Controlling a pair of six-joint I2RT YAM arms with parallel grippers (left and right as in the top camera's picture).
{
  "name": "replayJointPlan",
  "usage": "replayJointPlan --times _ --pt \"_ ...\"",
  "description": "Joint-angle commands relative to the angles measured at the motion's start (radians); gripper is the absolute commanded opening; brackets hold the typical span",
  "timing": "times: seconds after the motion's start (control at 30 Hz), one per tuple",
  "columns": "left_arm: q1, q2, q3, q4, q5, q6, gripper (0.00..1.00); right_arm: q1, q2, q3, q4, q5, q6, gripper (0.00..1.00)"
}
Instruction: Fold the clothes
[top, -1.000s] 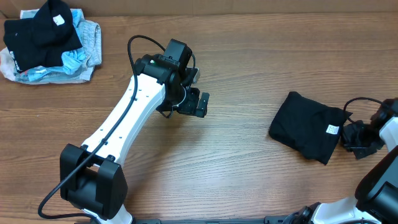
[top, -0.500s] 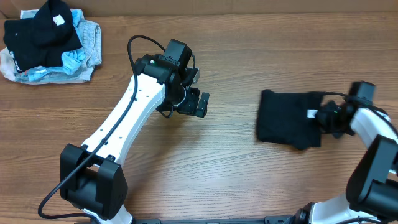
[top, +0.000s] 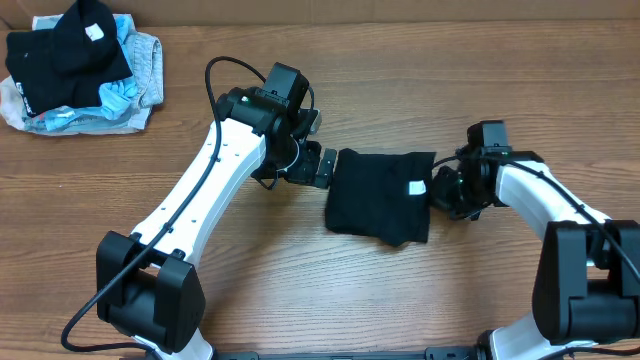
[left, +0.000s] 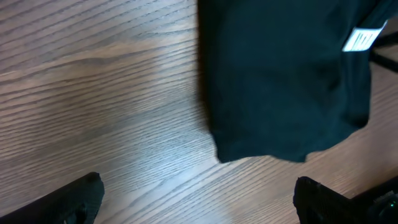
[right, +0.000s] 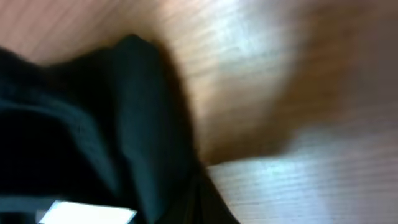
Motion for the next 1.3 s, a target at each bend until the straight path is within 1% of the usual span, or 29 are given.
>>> replayJointPlan --times 0.0,0.1,0.13,0.17,0.23,0.27,0.3,0.33,0.37,0.4,0.43,0.47,0.5,0.53,0.57,0.63,0.73,0.77,0.83,0.93,0.97,1.0,1.07,1.1,1.13,1.17,1.2,1.23,1.27 --pt "0.003 -0.029 0.016 0.000 -0.005 0.027 1.00 -0.032 -0.036 0.121 -0.103 0.131 0.026 0.04" --pt "0.003 -0.029 0.016 0.003 -0.005 0.027 1.00 -0.077 -0.056 0.251 -0.264 0.145 0.013 0.06" --pt "0.003 -0.029 0.016 0.008 -0.002 0.027 0.97 -0.089 -0.061 0.293 -0.309 0.128 -0.011 0.06" --pt "0.003 -0.029 0.016 0.014 0.010 0.027 0.93 -0.099 -0.064 0.340 -0.360 0.089 -0.056 0.06" --pt "0.000 -0.029 0.014 0.032 0.050 0.027 0.79 -0.102 -0.066 0.404 -0.437 -0.029 -0.163 0.09" --pt "-0.003 -0.029 0.010 0.045 0.065 0.028 0.67 -0.100 -0.066 0.423 -0.468 -0.105 -0.221 0.15" --pt "-0.010 -0.028 0.004 0.061 0.075 0.031 0.57 -0.091 -0.066 0.430 -0.492 -0.183 -0.274 0.25" --pt "-0.017 -0.024 -0.002 0.074 0.077 0.039 0.51 -0.078 -0.066 0.430 -0.511 -0.261 -0.312 0.42" --pt "-0.027 -0.016 -0.005 0.086 0.076 0.043 0.46 -0.064 -0.063 0.430 -0.531 -0.296 -0.320 0.56" --pt "-0.038 0.000 -0.005 0.094 0.077 0.041 0.40 -0.042 -0.061 0.425 -0.553 -0.308 -0.319 0.55" --pt "-0.046 0.012 -0.005 0.101 0.077 0.040 0.32 -0.023 -0.061 0.418 -0.565 -0.310 -0.319 0.50" --pt "-0.055 0.031 -0.005 0.109 0.078 0.033 0.26 0.007 -0.061 0.406 -0.570 -0.310 -0.319 0.36" --pt "-0.066 0.055 -0.005 0.118 0.078 0.019 0.19 0.034 -0.061 0.394 -0.568 -0.310 -0.319 0.18" --pt "-0.076 0.077 -0.005 0.123 0.078 0.004 0.13 0.062 -0.061 0.380 -0.560 -0.310 -0.306 0.11" --pt "-0.084 0.100 -0.005 0.126 0.085 -0.010 0.04 0.093 -0.061 0.361 -0.541 -0.309 -0.284 0.10" --pt "-0.097 0.144 -0.005 0.130 0.112 -0.011 0.04 0.138 -0.061 0.331 -0.505 -0.303 -0.249 0.10" --pt "-0.105 0.199 -0.005 0.129 0.125 -0.011 0.04 0.191 -0.061 0.268 -0.433 -0.302 -0.207 0.13" --pt "-0.105 0.207 -0.005 0.129 0.129 -0.011 0.04 0.204 -0.061 0.246 -0.412 -0.302 -0.206 0.15" --pt "-0.104 0.219 -0.005 0.130 0.130 -0.011 0.04 0.226 -0.061 0.203 -0.365 -0.274 -0.218 0.21" --pt "-0.099 0.222 -0.005 0.134 0.126 -0.007 0.06 0.239 -0.061 0.154 -0.309 -0.209 -0.234 0.44" --pt "-0.099 0.222 -0.005 0.135 0.126 -0.006 0.11 0.240 -0.060 0.140 -0.291 -0.208 -0.245 0.61" --pt "-0.100 0.222 -0.005 0.135 0.127 -0.007 0.16 0.240 -0.057 0.120 -0.266 -0.209 -0.245 0.68" --pt "-0.103 0.226 -0.006 0.135 0.132 -0.008 0.15 0.240 -0.048 0.096 -0.233 -0.216 -0.244 0.67" --pt "-0.108 0.228 -0.007 0.135 0.137 -0.008 0.14 0.240 -0.042 0.083 -0.216 -0.224 -0.244 0.62" --pt "-0.113 0.231 -0.011 0.138 0.137 -0.008 0.14 0.240 -0.034 0.068 -0.195 -0.237 -0.244 0.53" --pt "-0.120 0.233 -0.014 0.141 0.137 -0.008 0.13 0.240 -0.026 0.052 -0.172 -0.251 -0.243 0.38" --pt "-0.126 0.233 -0.018 0.142 0.136 -0.008 0.13 0.240 -0.015 0.040 -0.155 -0.256 -0.234 0.28" --pt "-0.129 0.233 -0.024 0.144 0.135 -0.008 0.13 0.240 -0.007 0.029 -0.144 -0.256 -0.223 0.24" --pt "-0.132 0.233 -0.029 0.144 0.135 -0.008 0.13 0.240 0.004 0.021 -0.136 -0.253 -0.219 0.13"
